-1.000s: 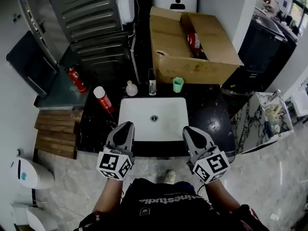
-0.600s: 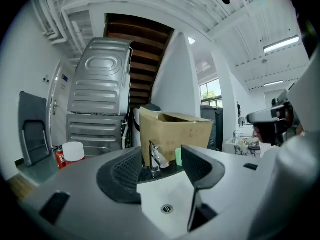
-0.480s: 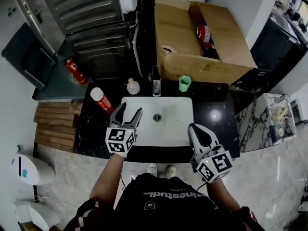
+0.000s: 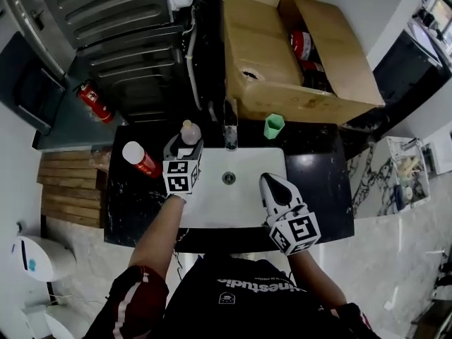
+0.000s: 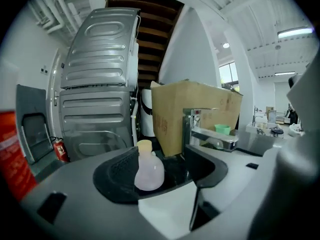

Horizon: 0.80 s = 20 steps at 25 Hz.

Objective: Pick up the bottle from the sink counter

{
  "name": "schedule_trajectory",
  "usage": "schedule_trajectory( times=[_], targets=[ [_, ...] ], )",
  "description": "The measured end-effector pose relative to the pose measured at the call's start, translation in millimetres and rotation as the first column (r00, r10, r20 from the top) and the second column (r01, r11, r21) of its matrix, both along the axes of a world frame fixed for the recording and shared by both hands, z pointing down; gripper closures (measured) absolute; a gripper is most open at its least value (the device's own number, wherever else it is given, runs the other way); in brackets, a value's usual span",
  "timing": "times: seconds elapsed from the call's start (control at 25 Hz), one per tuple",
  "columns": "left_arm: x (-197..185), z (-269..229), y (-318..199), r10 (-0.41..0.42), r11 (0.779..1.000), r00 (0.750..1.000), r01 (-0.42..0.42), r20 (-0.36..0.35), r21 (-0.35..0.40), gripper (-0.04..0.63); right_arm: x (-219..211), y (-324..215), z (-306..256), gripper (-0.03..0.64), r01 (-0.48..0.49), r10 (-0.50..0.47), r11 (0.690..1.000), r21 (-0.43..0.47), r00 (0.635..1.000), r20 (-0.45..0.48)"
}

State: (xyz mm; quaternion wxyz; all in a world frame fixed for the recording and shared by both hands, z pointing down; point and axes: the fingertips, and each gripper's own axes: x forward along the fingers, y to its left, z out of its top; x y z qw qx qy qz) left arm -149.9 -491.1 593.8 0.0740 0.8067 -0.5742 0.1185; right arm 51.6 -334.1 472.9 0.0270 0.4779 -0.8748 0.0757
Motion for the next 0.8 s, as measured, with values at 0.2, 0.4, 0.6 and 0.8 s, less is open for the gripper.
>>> schedule_trajectory(
  times=[0.2,0.4,0.6,0.8],
  targets=[
    [-16.9,30.2,-42.4,-0.036,0.998,0.999,0.037,0.024,-0.043,0.308,-21.6,-39.3,28.2,0.578,0.008,-0.009,1.0,-0.024,1.0,-0.024],
    [-17.7,40.3,-66.9,-0.028,0.999,1.0,0.028,0.001,-0.043,0.31,-42.0,-64.2,48.8,0.578,0.036,-0.038,0.999,-0.031,0.998,-0.058],
    [-16.6,40.7,-71.6,-0.027,0.999,1.0,0.027,-0.012,-0.024,0.371,-47.8,-76.4,63.5,0.578,0.03,-0.034,0.998,-0.046,0.997,-0.07],
    [-17.0,35.0,-72.4,-0.028,0.999,0.999,0.027,-0.03,-0.019,0.446,-43.2,-76.0,67.5,0.578,0.022,-0.026,0.998,-0.057,0.997,-0.077]
  ],
)
